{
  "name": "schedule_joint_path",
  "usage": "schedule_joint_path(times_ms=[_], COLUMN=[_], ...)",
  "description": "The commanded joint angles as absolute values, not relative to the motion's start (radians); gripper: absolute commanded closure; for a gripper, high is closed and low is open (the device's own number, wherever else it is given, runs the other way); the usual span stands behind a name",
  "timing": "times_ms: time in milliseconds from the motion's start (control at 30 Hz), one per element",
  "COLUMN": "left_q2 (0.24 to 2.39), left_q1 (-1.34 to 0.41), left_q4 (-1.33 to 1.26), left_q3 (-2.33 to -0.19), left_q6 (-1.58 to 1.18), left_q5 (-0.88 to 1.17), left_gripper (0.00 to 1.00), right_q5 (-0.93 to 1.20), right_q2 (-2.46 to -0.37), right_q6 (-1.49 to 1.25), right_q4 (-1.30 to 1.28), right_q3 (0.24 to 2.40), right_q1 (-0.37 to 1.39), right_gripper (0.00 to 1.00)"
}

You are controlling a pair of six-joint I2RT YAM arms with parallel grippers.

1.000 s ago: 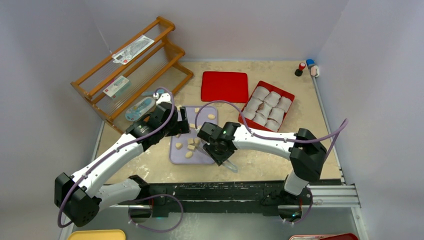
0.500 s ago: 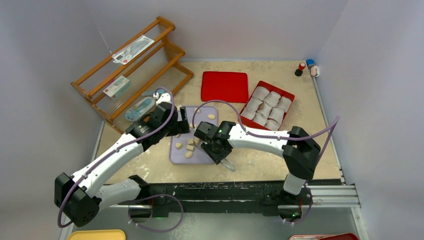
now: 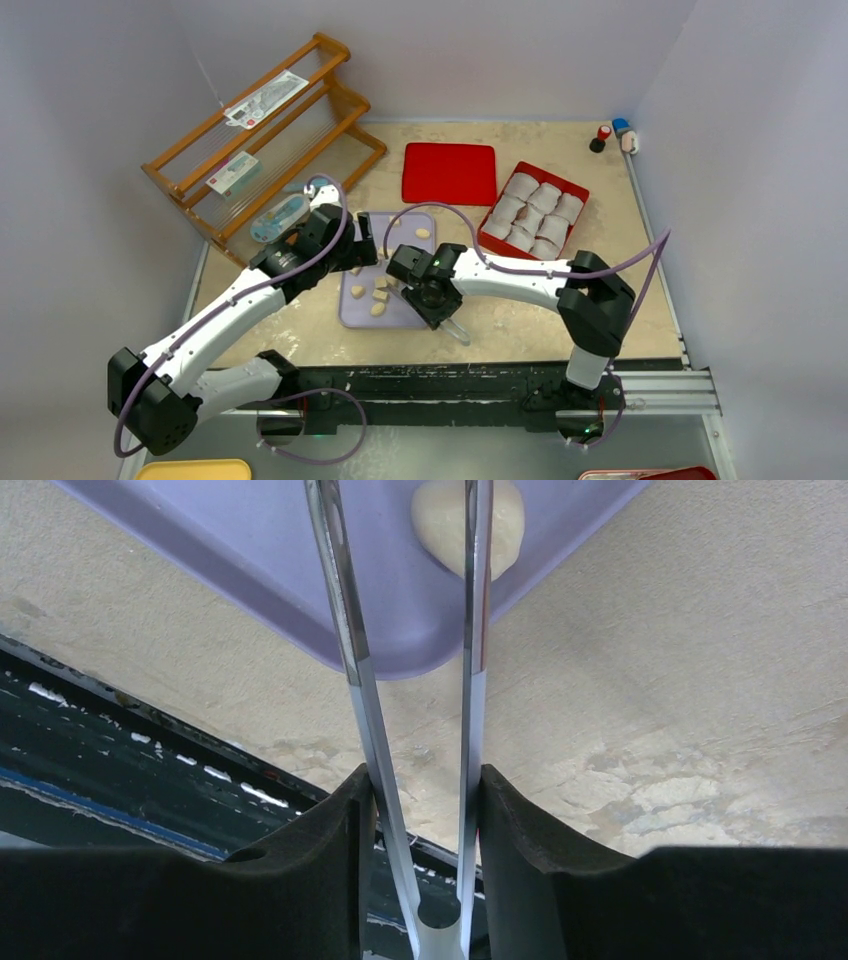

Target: Pack the chocolate

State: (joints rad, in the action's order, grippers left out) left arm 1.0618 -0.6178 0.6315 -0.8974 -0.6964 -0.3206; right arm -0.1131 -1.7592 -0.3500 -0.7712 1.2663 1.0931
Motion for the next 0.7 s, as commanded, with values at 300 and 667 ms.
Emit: schedule_joint_path(times_ms=[300, 667], left_q2=[1.014, 1.002], left_q1=[-0.624, -0.624], left_q4=[0.636, 0.643], left_q3=[-0.930, -0.932], left_q6=[-0.694, -0.682], left_q5=[-0.361, -0.379], left_gripper=[0.03, 0.03], right_q5=[-0.128, -0.147], right_q2=[-1.802, -1.830], right_q6=[-0.336, -0.327], right_q4=[-0.780, -0.794], right_q3=[1.337, 1.373], right_q1=[1.095, 1.095], right_gripper=[0.56, 0.64])
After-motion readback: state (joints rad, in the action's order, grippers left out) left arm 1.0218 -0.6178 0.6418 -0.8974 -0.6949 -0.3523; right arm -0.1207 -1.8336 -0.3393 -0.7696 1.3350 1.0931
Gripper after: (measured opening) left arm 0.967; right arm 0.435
